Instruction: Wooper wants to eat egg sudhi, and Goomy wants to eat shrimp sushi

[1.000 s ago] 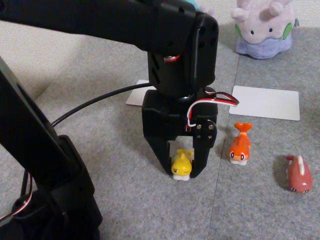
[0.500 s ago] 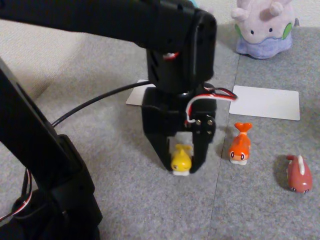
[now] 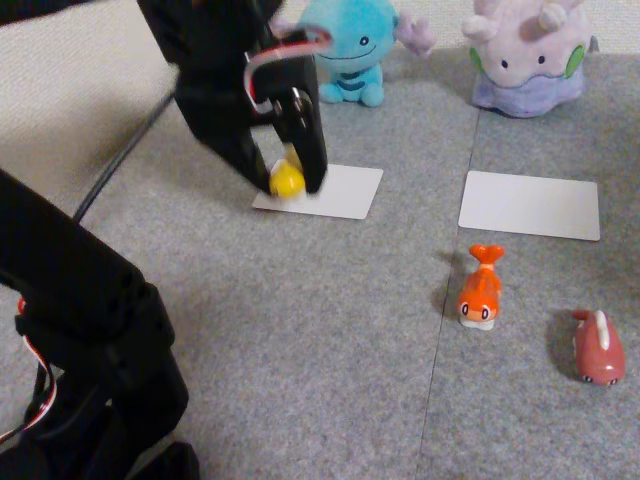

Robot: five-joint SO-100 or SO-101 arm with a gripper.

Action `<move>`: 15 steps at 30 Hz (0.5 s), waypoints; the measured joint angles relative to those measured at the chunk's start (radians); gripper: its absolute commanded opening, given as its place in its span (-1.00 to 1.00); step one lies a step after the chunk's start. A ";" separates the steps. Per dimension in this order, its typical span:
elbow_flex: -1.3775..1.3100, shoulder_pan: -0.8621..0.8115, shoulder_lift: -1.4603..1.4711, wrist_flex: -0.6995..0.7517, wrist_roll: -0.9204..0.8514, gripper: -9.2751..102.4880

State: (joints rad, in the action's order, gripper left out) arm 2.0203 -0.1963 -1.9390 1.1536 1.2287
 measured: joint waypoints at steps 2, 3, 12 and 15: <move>-0.100 0.021 0.060 0.026 0.051 -0.73; -0.155 0.025 0.100 0.040 0.069 -0.73; -0.532 0.025 0.483 0.153 0.172 -0.73; -0.552 0.044 0.508 0.153 0.244 -0.73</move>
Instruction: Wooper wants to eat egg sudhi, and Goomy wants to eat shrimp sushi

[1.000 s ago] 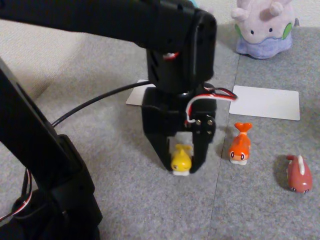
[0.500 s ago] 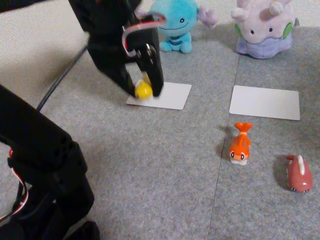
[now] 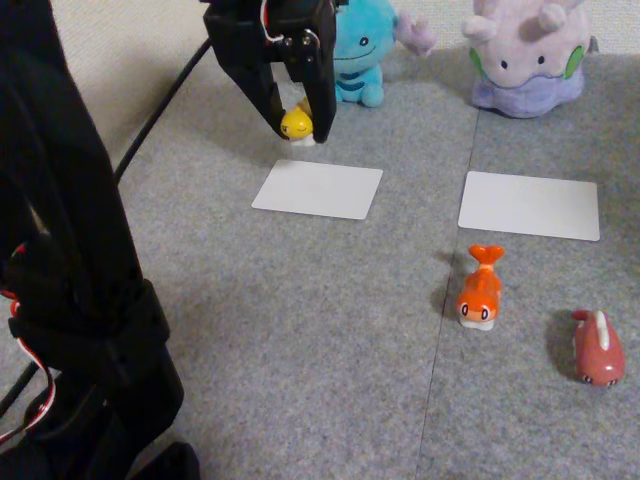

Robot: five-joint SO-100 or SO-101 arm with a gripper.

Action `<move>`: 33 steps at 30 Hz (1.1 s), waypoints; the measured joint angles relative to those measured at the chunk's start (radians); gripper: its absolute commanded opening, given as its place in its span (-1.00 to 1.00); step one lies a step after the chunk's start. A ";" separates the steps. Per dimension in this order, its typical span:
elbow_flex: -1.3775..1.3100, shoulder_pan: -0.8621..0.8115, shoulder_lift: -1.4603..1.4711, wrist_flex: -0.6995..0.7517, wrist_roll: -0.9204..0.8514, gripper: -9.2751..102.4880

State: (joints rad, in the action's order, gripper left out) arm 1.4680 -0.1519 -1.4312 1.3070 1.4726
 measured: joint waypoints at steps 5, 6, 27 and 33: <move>0.000 0.087 0.009 -0.028 0.115 -0.73; 0.000 0.097 0.011 -0.037 0.132 -0.73; -0.021 0.000 0.244 -0.147 0.086 -0.54; -0.025 0.000 0.244 -0.147 0.084 -0.37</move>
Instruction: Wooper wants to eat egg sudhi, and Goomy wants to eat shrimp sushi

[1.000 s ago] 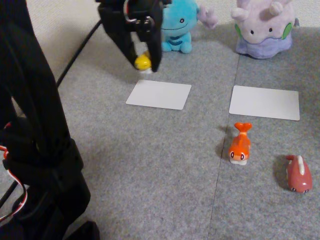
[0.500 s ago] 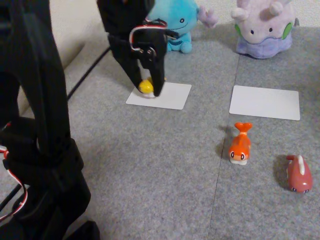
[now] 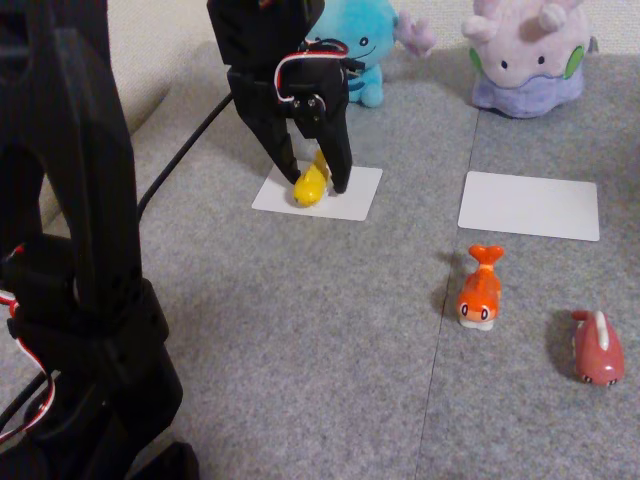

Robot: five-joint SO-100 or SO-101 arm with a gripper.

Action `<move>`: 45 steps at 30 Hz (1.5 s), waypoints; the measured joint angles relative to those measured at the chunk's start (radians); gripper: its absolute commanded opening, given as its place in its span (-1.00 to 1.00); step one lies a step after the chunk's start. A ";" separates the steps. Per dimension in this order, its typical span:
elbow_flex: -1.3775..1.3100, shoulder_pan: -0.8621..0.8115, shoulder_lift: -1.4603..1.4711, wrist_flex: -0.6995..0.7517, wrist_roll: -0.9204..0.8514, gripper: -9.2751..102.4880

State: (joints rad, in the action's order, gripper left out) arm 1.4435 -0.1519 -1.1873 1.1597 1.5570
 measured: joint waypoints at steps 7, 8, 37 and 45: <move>0.000 0.011 -0.003 0.018 0.003 -0.27; 0.000 0.012 -0.015 0.032 0.003 -0.27; -0.002 -0.463 -0.653 0.495 -0.621 -0.28; 0.041 -0.629 -0.577 0.508 -0.848 -0.28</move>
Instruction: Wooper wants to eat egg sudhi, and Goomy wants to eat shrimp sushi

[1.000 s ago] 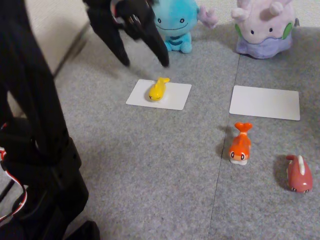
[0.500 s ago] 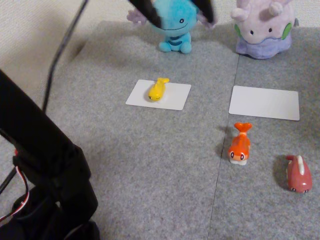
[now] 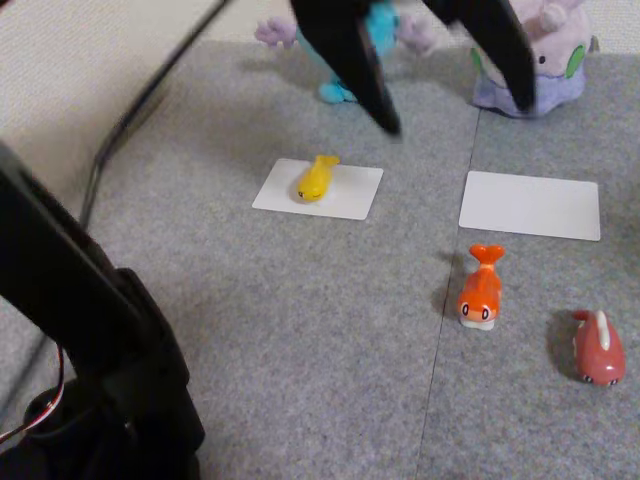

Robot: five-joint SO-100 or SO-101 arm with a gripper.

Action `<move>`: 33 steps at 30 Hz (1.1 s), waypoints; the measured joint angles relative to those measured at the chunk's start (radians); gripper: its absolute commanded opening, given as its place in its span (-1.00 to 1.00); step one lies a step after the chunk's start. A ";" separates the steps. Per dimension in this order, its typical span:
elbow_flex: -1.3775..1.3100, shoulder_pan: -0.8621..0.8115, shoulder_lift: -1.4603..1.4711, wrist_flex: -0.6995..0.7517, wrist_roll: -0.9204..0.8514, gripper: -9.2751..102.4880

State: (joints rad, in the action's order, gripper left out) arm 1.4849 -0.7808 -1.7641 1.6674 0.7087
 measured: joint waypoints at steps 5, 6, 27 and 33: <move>0.048 0.000 0.135 -0.097 -0.026 -0.28; 0.051 0.002 0.149 -0.107 -0.026 -0.28; 0.051 -0.023 0.459 -0.282 -0.029 -0.28; 0.069 -0.021 0.477 -0.319 -0.029 -0.28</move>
State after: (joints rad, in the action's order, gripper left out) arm 1.5539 -0.8023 -1.2870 1.3484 0.6796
